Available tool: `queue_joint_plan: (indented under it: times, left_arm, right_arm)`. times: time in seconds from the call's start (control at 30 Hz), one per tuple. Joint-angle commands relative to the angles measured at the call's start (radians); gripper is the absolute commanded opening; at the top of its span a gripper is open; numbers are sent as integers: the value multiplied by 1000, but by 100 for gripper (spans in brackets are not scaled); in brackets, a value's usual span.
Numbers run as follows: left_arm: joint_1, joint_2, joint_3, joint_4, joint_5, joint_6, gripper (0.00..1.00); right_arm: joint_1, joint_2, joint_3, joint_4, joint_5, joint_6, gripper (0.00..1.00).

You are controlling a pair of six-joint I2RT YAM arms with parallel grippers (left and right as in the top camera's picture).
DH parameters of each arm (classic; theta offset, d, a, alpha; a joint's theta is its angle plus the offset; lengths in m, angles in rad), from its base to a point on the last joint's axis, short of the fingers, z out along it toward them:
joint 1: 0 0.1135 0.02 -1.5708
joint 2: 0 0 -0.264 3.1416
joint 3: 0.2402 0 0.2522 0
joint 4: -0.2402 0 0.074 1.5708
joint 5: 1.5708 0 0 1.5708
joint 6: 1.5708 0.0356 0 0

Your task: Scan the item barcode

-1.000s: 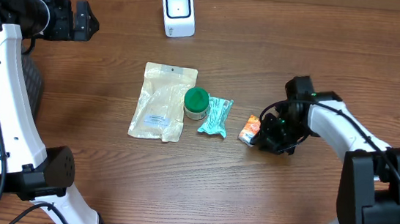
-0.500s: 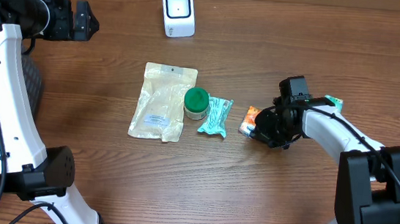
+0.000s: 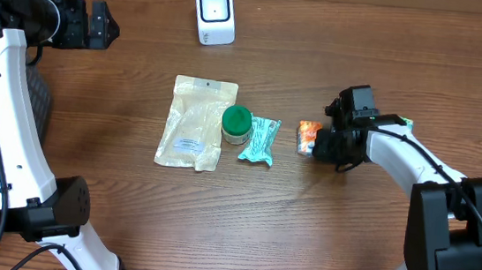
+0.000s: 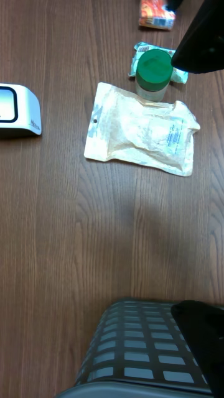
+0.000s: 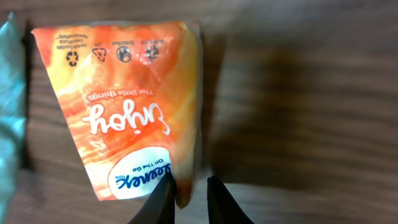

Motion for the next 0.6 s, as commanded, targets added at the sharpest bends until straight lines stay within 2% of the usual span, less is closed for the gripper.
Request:
queue_joint_plan:
  times: [0.0,0.03,0.3,0.4,0.57]
  left_arm:
    - [4,2,-1,-2,-3,15,100]
    - [4,2,-1,-2,-3,16,100]
    - [4,2,-1,-2,-3,16,99]
    - [4,2,-1,-2,-3,16,100]
    - [4,2,-1,-2,-3,16,99]
  right_arm:
    - [-10,1,13,0,80,-47,15]
    - [-10,1,24,-8,50,-43,15]
    - [-10,1,141,-116,-122,155,38]
    - [-10,1,135,-120,-161,282,45]
    - [-10,1,84,-86,-147,417,44]
